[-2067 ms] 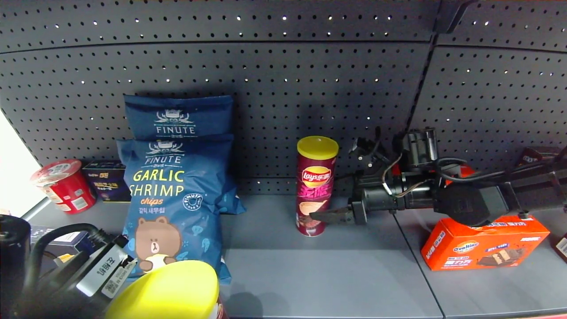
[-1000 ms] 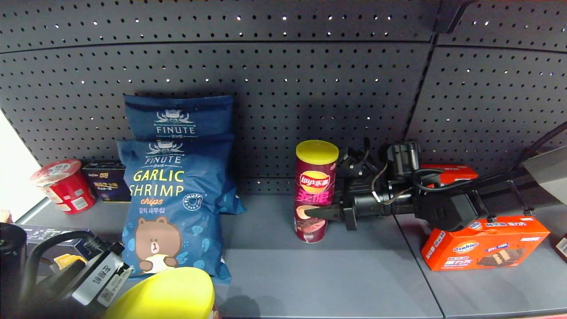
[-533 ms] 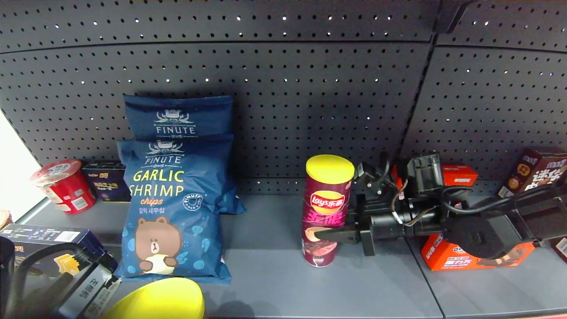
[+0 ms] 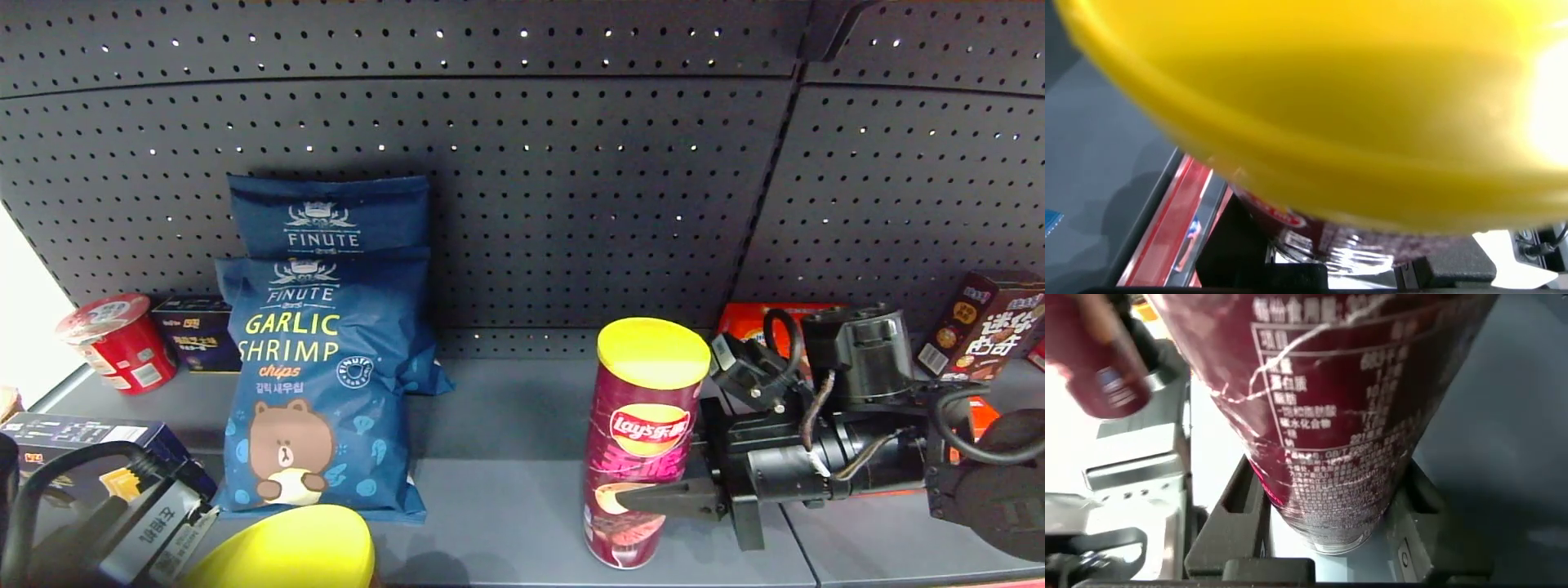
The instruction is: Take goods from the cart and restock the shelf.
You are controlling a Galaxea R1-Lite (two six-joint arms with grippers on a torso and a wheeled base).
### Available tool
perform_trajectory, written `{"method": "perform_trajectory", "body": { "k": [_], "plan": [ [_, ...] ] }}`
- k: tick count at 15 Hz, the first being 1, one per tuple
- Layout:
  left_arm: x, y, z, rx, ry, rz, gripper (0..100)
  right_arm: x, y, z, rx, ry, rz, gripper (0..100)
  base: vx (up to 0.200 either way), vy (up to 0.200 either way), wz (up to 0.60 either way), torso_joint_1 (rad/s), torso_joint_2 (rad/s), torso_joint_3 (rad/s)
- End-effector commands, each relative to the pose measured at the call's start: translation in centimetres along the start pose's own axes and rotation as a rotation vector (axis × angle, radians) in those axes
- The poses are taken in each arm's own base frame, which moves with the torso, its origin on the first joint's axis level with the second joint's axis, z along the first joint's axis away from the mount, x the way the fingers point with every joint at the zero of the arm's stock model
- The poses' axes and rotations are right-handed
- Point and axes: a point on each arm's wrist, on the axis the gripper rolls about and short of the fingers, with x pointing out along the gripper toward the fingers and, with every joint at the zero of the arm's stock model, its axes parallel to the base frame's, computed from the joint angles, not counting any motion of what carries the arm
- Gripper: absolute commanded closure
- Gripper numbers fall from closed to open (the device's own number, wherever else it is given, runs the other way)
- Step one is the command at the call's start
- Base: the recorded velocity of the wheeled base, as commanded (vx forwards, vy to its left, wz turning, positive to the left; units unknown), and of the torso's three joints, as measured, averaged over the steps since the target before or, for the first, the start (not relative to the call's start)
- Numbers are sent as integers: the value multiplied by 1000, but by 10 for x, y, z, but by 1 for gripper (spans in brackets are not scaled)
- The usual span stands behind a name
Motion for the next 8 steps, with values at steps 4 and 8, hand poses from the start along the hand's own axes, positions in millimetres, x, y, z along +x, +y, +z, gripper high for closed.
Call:
{"method": "perform_trajectory", "body": {
  "k": [4,8],
  "plan": [
    [0,0,0,-1,1,1,100,-9,10,5,-21,-17,-2,100,0,0,0,0,0,0],
    [0,0,0,-1,1,1,100,-7,8,1,-9,-7,0,100,0,0,0,0,0,0]
  ]
}}
